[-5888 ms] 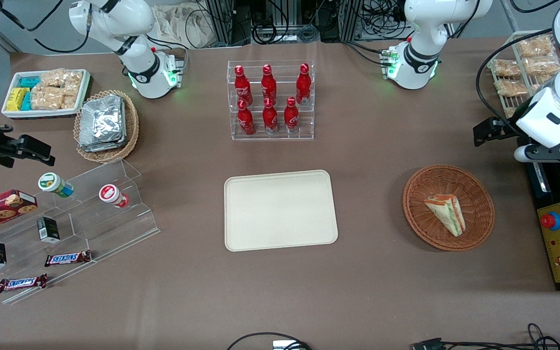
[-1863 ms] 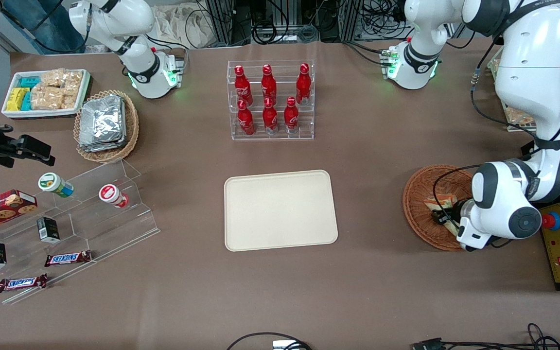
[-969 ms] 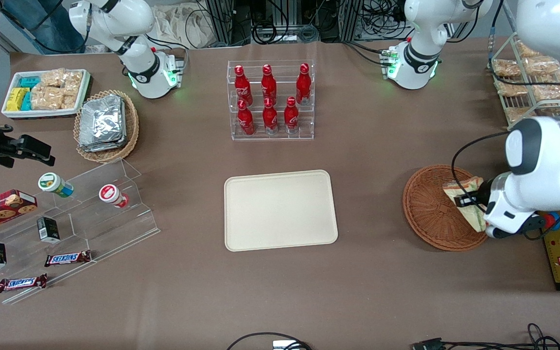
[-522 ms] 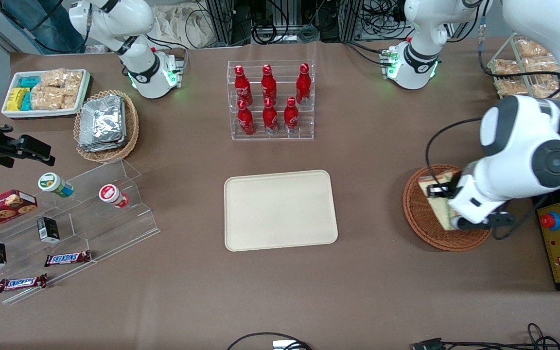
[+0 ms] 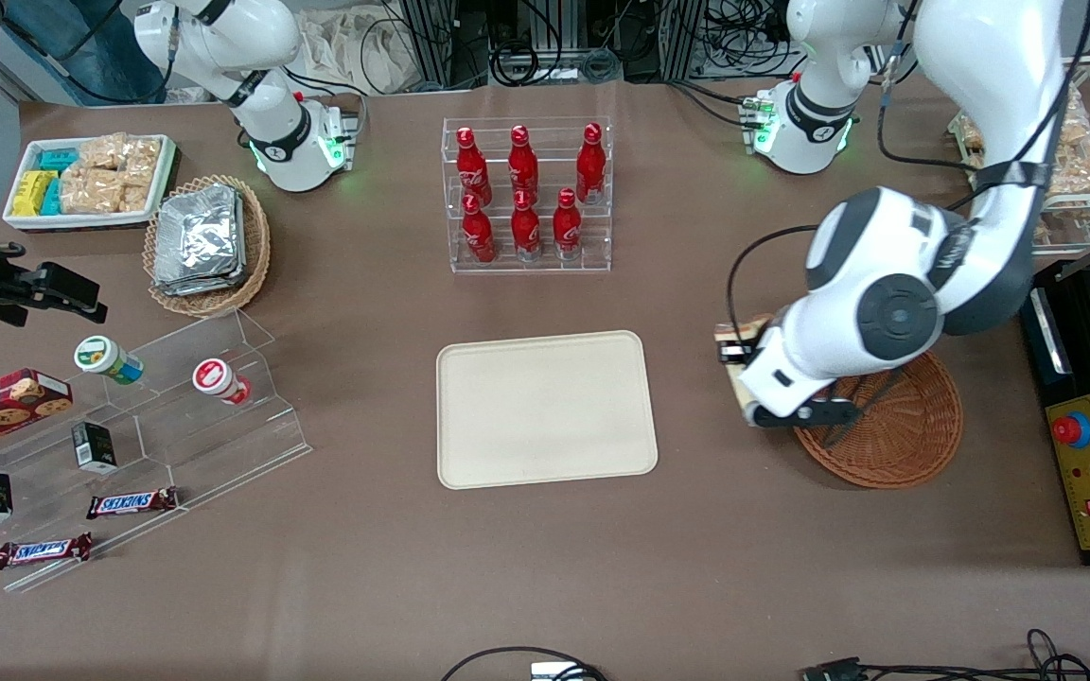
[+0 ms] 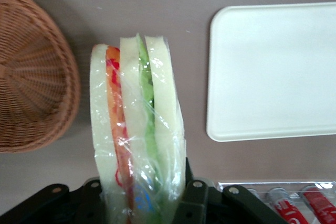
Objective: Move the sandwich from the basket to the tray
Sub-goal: 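Carry the sandwich with the left gripper over the cream tray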
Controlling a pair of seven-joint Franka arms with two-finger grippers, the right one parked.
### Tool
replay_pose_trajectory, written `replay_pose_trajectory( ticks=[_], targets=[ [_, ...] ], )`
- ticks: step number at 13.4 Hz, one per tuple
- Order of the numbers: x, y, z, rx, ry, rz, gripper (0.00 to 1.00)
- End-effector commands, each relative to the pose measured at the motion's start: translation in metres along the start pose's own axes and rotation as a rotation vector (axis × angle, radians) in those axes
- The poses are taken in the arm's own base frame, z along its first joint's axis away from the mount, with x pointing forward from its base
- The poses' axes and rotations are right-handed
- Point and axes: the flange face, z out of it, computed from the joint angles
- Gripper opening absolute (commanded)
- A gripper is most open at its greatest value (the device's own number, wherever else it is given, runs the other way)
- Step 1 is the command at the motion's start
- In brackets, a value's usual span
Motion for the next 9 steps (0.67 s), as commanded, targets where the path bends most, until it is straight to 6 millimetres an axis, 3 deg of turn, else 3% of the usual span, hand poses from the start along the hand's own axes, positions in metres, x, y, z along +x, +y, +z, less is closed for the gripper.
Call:
replay_pose_trajectory(
  ticks=[1,4,9],
  targets=[
    [0.007,0.042,0.014,0.012,-0.006,-0.004,0.45],
    [0.003,0.084,0.058,0.085,-0.002,0.071,0.45],
    [0.017,0.093,0.109,0.073,-0.044,0.094,0.45]
  ],
)
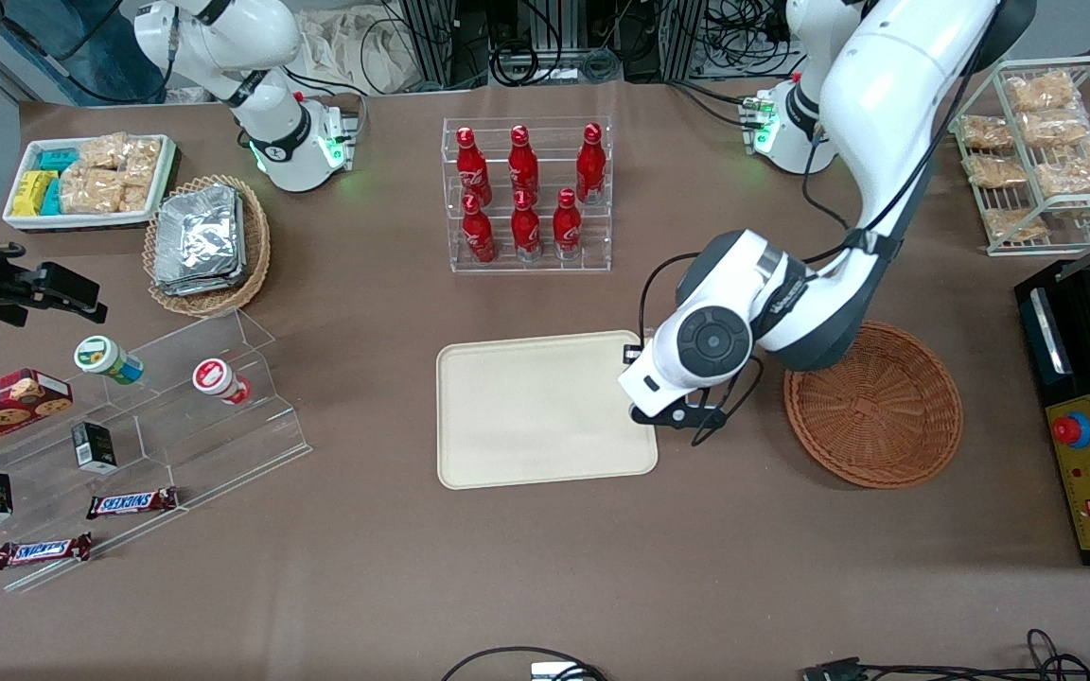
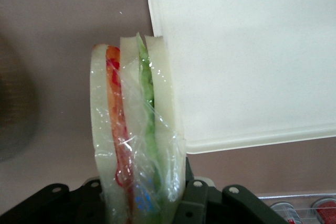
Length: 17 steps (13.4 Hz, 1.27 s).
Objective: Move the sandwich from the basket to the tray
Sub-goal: 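Carry the sandwich with the left gripper over the cream tray, then lower the sandwich onto the tray and open the left gripper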
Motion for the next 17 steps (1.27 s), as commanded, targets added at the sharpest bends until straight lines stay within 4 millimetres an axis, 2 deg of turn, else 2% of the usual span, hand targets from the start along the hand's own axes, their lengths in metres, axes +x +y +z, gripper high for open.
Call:
replay_pose_trajectory(
  ticks=[1,2,5,8,11,14,15,16,17],
  targets=[
    [0.013,0.003,0.012,-0.007,-0.008,0.003,0.45],
    [0.015,0.005,0.022,-0.009,-0.019,0.006,0.45],
    [0.014,0.039,0.048,-0.028,0.013,0.050,0.45],
    [0.021,0.053,0.073,-0.042,0.039,0.067,0.45],
    [0.027,0.055,0.096,-0.030,0.046,0.073,0.46],
    [0.030,0.052,0.109,0.000,0.046,0.086,0.49],
    [0.030,0.052,0.110,0.000,0.044,0.085,0.57],
    [0.030,0.052,0.110,0.001,0.045,0.086,1.00],
    [0.031,0.051,0.106,-0.001,0.051,0.086,1.00]
  ],
)
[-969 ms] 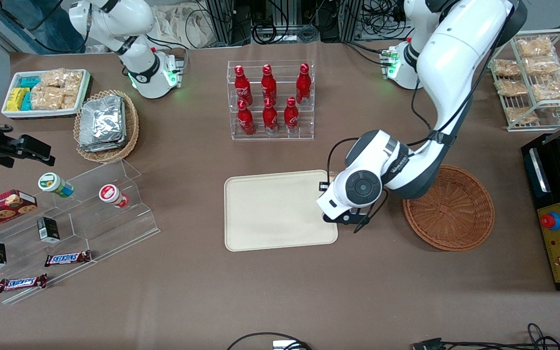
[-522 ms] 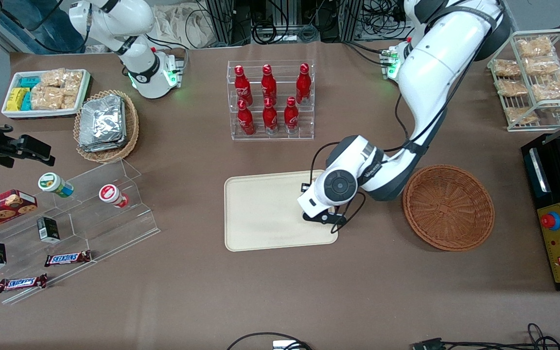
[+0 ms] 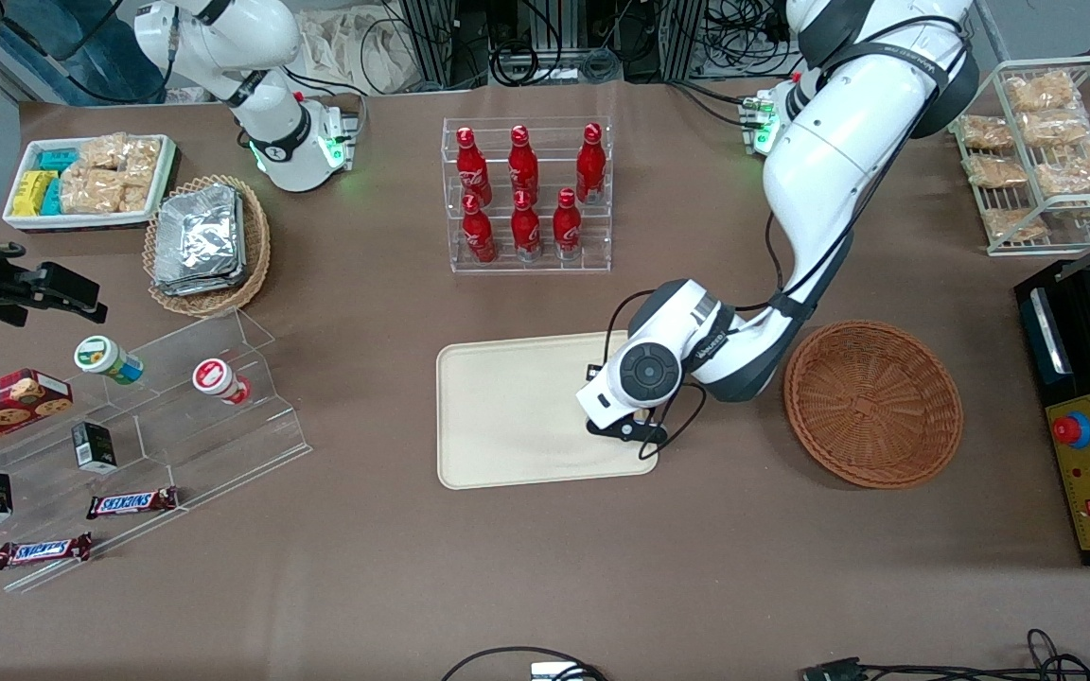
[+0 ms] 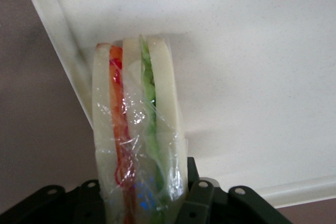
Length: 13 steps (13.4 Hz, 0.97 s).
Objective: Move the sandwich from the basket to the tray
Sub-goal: 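Lower the sandwich onto the tray and open the left gripper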
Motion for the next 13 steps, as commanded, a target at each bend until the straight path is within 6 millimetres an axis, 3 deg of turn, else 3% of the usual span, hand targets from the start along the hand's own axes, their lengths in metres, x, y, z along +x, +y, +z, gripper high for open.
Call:
replay_pose_trajectory(
  ticks=[1,3,5,7,9,13],
  targets=[
    [0.005,0.002,-0.013,0.004,0.030,-0.004,1.00],
    [0.008,-0.001,-0.023,-0.003,0.045,-0.015,1.00],
    [0.013,-0.008,-0.056,-0.023,0.083,-0.039,1.00],
    [0.014,-0.039,-0.112,-0.032,0.142,-0.079,1.00],
    [0.000,-0.067,-0.166,-0.004,0.164,-0.109,1.00],
    [-0.047,-0.129,-0.261,0.080,0.151,-0.158,1.00]
  ],
)
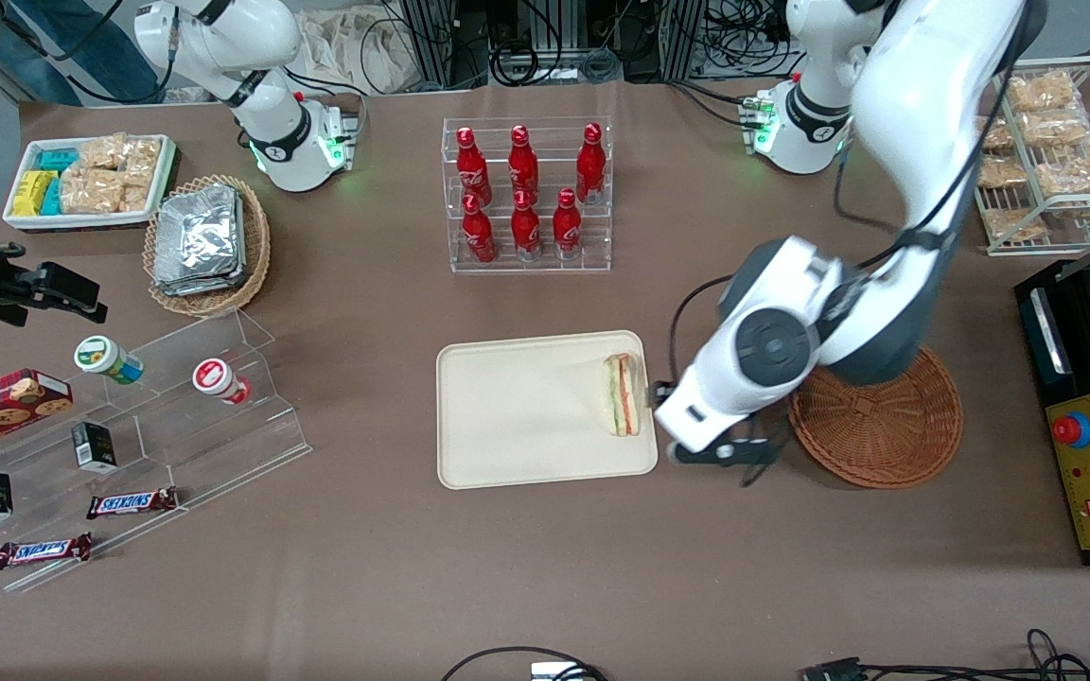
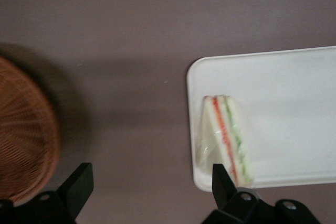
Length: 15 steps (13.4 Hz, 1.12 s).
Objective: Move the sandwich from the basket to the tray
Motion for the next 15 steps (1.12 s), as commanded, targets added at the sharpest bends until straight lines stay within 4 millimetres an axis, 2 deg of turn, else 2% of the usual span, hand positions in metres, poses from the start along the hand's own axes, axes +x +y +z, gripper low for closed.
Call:
replay_pose_trajectory(
  ticks=[1,3,6,9,10,12,15],
  targets=[
    [-0.025,-0.046,-0.060,0.054,0.007,0.007,1.00],
    [-0.041,-0.069,-0.096,0.078,0.017,-0.017,1.00],
    [-0.055,-0.123,-0.146,0.070,-0.004,0.035,1.00],
    [-0.061,-0.187,-0.173,0.067,0.009,0.026,1.00],
    [-0.065,-0.199,-0.179,0.072,0.011,0.044,1.00],
    [-0.068,-0.229,-0.173,0.071,-0.045,0.037,1.00],
    [-0.074,-0.235,-0.167,0.051,-0.087,0.030,1.00]
  ],
)
